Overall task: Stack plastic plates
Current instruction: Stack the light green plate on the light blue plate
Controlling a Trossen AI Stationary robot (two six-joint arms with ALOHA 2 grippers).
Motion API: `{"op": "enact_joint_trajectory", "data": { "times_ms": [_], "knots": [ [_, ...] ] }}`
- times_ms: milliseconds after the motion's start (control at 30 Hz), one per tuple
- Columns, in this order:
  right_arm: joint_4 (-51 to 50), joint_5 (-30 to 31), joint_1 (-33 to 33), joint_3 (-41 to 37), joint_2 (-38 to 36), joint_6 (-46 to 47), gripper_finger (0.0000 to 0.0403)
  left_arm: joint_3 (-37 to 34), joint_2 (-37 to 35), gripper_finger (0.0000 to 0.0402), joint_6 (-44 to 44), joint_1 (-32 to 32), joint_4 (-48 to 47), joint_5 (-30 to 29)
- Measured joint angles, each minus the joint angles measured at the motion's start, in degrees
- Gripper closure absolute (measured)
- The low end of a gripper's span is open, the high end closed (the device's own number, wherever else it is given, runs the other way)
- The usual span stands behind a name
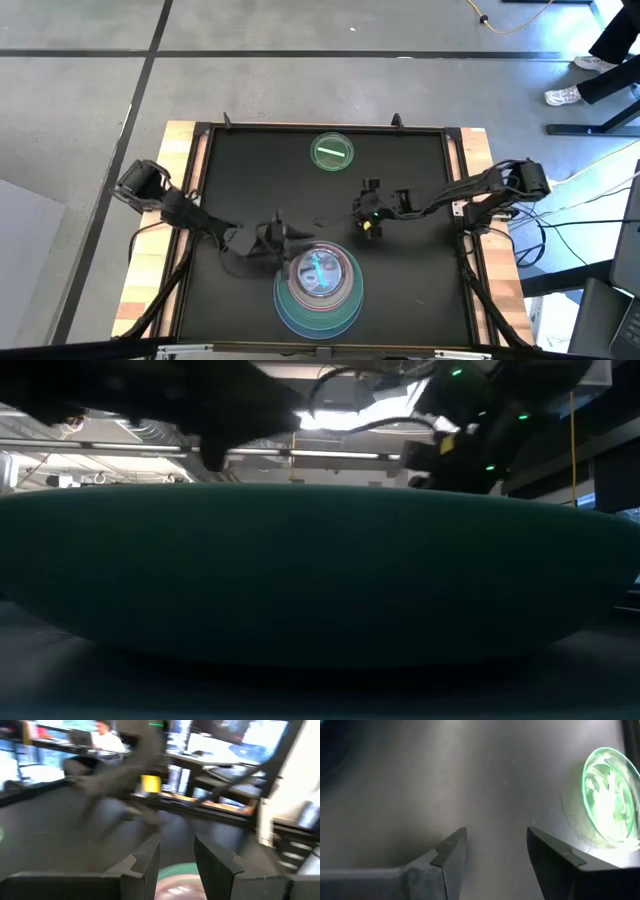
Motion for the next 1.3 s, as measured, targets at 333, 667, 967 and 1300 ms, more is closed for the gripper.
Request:
{"op": "enact_joint_trajectory", "data": {
  "times_ms": [333,667,967,1300],
  "knots": [
    [5.06,1.60,10.25,-14.46,-19.93,4.53,0.0205,15.88,0.00,0.0286,-1.15,17.02,-40.50,8.70],
    [13.98,1.73,15.10,-27.37,-44.61,7.92,0.0205,28.98,4.13,0.0286,9.72,31.46,-60.52,15.47],
    [11.75,1.59,15.03,-31.69,-50.56,15.86,0.0205,43.37,19.36,0.0286,25.79,38.74,-72.14,19.90],
    [10.39,-2.40,15.04,-31.67,-50.15,21.08,0.0205,53.22,31.05,0.0286,27.08,41.76,-77.79,12.46]
  ]
}}
